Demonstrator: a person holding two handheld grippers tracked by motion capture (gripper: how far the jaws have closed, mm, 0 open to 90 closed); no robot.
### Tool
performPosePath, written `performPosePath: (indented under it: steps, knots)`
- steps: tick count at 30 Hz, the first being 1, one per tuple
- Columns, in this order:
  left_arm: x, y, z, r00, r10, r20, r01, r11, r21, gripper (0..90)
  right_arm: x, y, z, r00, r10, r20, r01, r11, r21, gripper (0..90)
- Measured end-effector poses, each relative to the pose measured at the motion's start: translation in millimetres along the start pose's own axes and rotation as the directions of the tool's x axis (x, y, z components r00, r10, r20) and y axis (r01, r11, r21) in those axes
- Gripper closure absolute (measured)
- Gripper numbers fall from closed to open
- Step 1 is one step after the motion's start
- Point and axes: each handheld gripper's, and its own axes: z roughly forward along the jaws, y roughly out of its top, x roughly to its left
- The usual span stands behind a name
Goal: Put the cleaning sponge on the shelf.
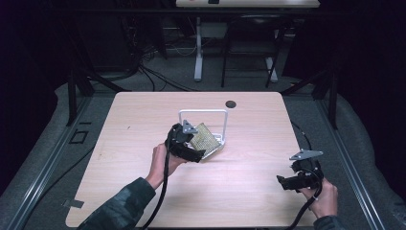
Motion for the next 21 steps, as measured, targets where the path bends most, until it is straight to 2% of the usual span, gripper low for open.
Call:
performPosePath:
  steps: [5,10,13,21]
  knots:
    - [10.3,-13.6,-12.6,0.9996,-0.028,-0.011,0.028,0.9996,0.001,8.4,0.7,0.2,0.6,1.0,-0.007,0.003,0.007,1.0,-0.005,6.5]
    - [16.5,-23.5,-20.8,0.9991,-0.038,-0.021,0.038,0.9992,0.01,6.1,0.6,0.0,0.5,1.0,-0.008,0.003,0.008,1.0,0.001,6.5]
    - [23.5,-35.7,-29.3,0.9973,-0.064,-0.038,0.064,0.9979,0.013,4.5,1.1,0.0,0.6,1.0,-0.007,0.003,0.007,1.0,0.0,6.5]
    - [35.1,-56.7,-44.4,0.9938,-0.095,-0.058,0.097,0.995,0.025,1.7,2.2,-0.1,1.4,0.9999,-0.009,0.006,0.009,1.0,0.002,6.4]
